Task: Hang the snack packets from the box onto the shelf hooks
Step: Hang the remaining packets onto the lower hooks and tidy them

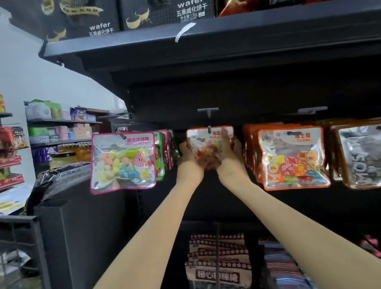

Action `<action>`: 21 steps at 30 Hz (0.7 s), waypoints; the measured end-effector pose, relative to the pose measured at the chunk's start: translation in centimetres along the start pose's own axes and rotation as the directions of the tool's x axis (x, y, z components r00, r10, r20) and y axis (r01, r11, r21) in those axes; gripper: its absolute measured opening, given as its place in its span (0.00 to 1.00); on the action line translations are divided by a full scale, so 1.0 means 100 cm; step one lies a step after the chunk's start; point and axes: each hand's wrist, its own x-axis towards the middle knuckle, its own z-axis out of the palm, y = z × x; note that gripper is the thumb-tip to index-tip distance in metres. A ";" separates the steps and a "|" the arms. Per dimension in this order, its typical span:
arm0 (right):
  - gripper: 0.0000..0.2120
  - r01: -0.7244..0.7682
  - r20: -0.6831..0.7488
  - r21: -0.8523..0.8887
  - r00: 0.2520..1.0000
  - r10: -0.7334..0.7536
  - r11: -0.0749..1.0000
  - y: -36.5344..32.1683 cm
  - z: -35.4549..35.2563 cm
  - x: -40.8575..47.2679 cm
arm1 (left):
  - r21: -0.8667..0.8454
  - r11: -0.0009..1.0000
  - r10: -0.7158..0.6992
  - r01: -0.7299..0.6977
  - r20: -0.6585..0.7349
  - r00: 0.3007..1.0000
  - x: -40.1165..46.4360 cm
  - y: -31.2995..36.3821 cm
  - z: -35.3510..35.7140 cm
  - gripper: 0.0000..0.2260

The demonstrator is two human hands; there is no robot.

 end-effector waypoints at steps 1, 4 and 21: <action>0.31 -0.008 -0.029 -0.015 1.000 0.008 1.000 0.000 0.001 0.003 | -0.014 1.000 -0.017 0.017 -0.001 1.000 0.005 -0.001 0.002 0.22; 0.29 -0.007 -0.011 -0.003 1.000 0.007 1.000 -0.002 0.003 0.007 | -0.048 0.997 -0.054 0.054 -0.002 0.999 0.012 -0.001 0.005 0.22; 0.49 0.065 0.126 -0.489 0.992 -0.003 0.870 -0.022 -0.001 0.032 | 0.727 0.630 0.221 -0.273 0.169 0.960 0.032 0.025 -0.009 0.49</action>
